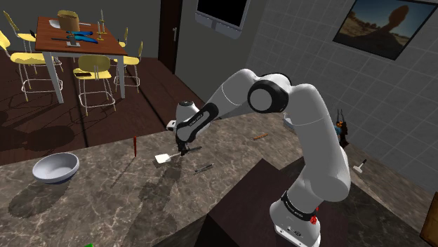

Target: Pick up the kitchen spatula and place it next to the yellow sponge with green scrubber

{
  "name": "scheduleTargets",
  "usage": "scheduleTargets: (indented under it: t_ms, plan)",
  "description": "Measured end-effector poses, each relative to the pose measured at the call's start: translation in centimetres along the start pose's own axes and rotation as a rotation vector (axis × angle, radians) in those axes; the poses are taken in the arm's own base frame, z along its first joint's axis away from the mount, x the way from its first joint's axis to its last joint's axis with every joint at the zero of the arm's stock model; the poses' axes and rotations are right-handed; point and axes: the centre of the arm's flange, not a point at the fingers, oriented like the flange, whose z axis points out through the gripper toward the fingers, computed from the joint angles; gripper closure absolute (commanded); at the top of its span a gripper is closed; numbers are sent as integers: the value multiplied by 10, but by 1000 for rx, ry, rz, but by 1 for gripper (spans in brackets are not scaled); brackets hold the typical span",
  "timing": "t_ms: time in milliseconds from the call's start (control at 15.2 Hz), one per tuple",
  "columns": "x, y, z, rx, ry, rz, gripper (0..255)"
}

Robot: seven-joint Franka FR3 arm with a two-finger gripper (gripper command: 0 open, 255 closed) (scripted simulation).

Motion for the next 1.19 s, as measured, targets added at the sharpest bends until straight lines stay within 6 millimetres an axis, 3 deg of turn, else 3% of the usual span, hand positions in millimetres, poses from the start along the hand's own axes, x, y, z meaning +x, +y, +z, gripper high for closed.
scheduleTargets:
  t_ms: [528,1188]
  plan:
    - [0,0,0,0,0,0,255]
    - [-3,-1,-48,0,0,0,255]
